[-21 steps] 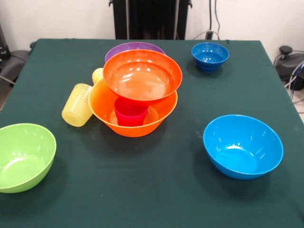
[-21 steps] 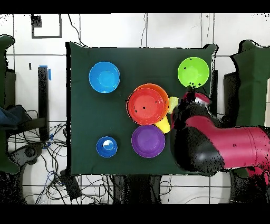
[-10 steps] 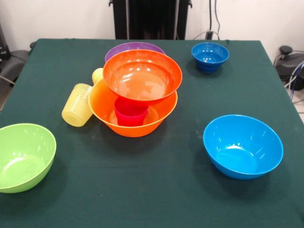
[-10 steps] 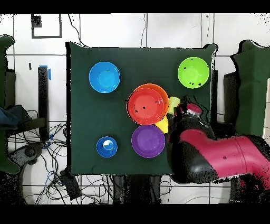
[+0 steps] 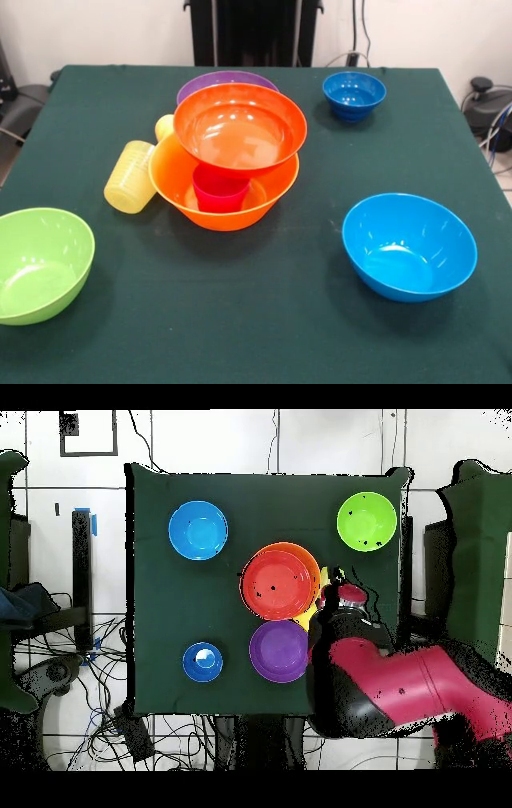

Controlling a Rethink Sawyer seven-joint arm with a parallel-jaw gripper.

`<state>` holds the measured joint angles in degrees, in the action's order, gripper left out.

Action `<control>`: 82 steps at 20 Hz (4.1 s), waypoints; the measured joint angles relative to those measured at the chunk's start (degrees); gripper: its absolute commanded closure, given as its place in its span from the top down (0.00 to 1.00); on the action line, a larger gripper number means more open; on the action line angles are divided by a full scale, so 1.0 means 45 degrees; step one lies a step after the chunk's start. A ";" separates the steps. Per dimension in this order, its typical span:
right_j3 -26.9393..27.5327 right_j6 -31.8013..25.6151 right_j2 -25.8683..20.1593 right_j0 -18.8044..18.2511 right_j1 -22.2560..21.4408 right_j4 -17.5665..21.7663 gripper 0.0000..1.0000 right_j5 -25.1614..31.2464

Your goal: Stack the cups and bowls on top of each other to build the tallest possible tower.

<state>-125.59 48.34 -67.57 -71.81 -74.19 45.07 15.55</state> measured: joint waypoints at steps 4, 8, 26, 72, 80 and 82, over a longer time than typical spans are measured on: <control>-0.0117 0.0003 0.0393 0.0536 0.0003 0.0733 1.00 -0.0490; -0.0125 0.0011 0.1097 0.1218 0.0008 0.1449 1.00 -0.0973; 0.0200 0.0698 0.6722 0.5032 0.1717 0.3775 1.00 -0.3267; 0.0432 0.0745 0.6098 0.2884 0.2757 0.4097 1.00 -0.4417; 0.0753 0.0745 0.7858 0.3325 0.2799 0.4121 1.00 -0.4409; 0.1113 0.0763 0.9261 0.4415 0.2898 0.4121 1.00 -0.4412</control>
<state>-120.58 51.78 -25.90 -51.94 -61.15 63.61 -4.30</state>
